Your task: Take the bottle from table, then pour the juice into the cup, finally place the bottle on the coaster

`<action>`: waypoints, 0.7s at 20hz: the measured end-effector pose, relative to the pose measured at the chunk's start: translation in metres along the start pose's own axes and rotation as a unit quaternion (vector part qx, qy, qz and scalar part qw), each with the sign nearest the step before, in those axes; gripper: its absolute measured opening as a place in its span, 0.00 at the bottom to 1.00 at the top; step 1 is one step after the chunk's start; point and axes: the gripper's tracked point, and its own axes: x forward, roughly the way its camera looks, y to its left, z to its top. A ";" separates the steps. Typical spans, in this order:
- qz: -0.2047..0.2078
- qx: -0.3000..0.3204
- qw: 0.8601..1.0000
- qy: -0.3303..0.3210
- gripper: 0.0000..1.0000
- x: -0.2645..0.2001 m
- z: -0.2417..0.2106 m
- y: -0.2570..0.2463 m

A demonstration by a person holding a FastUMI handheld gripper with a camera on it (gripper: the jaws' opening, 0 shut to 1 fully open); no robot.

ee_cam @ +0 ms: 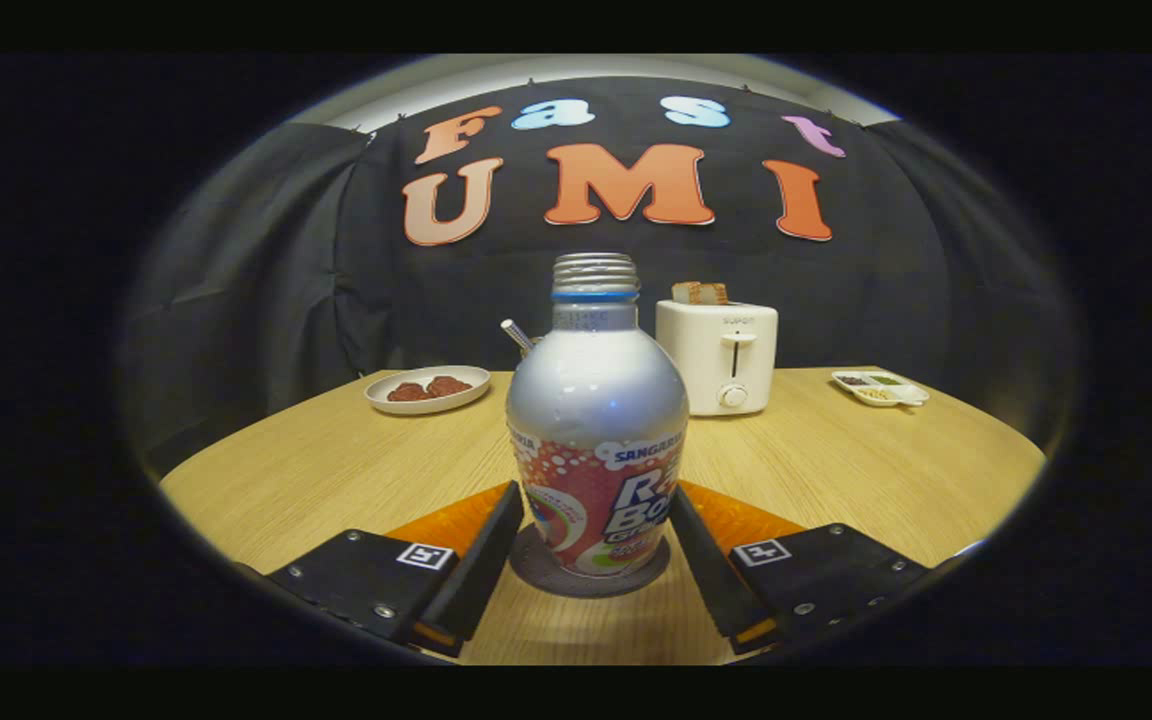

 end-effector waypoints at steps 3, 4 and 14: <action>-0.002 -0.001 1.000 -0.019 0.97 -0.027 0.019 -0.006; -0.001 0.003 1.000 -0.031 0.97 -0.037 0.028 -0.008; -0.003 -0.024 0.987 -0.160 0.97 -0.197 0.113 -0.058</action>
